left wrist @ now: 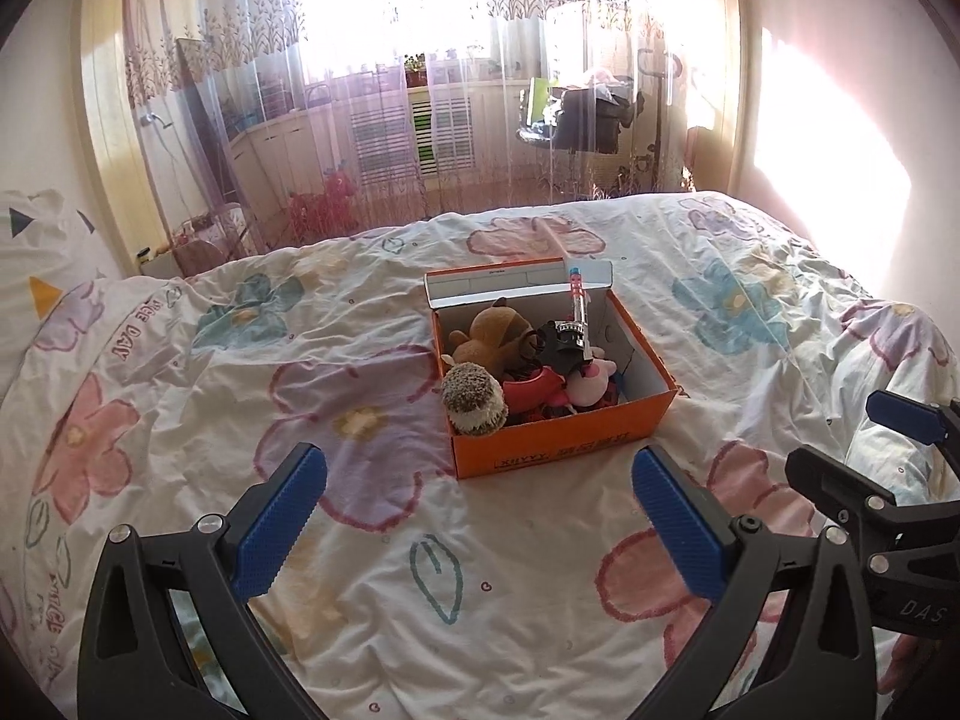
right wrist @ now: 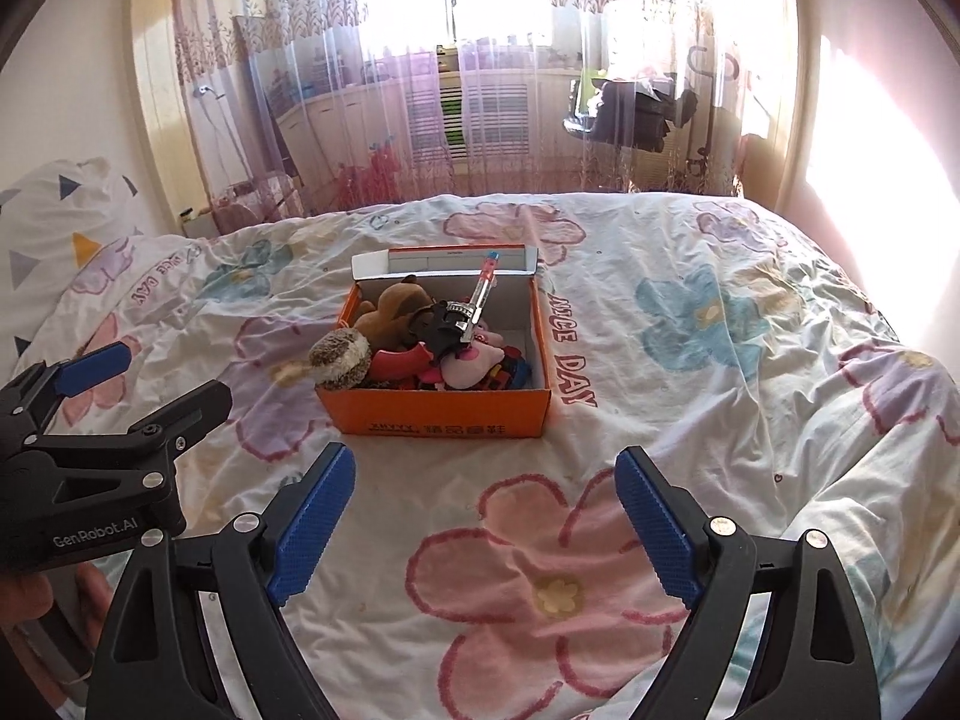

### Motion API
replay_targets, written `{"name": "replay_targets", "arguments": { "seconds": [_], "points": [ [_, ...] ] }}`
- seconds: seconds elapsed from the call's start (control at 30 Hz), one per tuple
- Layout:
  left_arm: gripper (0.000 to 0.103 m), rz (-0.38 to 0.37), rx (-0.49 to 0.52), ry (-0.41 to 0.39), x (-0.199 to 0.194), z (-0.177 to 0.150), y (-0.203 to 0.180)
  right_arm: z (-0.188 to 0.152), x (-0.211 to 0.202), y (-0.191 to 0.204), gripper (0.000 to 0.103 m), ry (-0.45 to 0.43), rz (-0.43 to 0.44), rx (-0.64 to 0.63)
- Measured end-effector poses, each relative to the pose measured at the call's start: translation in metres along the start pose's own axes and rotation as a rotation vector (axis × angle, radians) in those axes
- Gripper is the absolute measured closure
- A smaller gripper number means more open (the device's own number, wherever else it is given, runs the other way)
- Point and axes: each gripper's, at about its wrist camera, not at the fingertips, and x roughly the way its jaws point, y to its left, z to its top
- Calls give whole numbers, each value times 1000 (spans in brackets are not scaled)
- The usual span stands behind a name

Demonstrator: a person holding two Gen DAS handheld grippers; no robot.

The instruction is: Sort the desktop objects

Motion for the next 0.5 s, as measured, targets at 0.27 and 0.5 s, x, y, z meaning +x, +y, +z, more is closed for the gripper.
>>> {"name": "replay_targets", "arguments": {
  "seconds": [0.27, 0.5],
  "points": [
    [0, -37, -55, 45, 7, -5, 14, 7, 2, 10, 3, -20, 17, -10],
    [0, -29, -97, 63, 9, -6, 21, 9, 6, 19, 3, -5, -2, -37]
  ]
}}
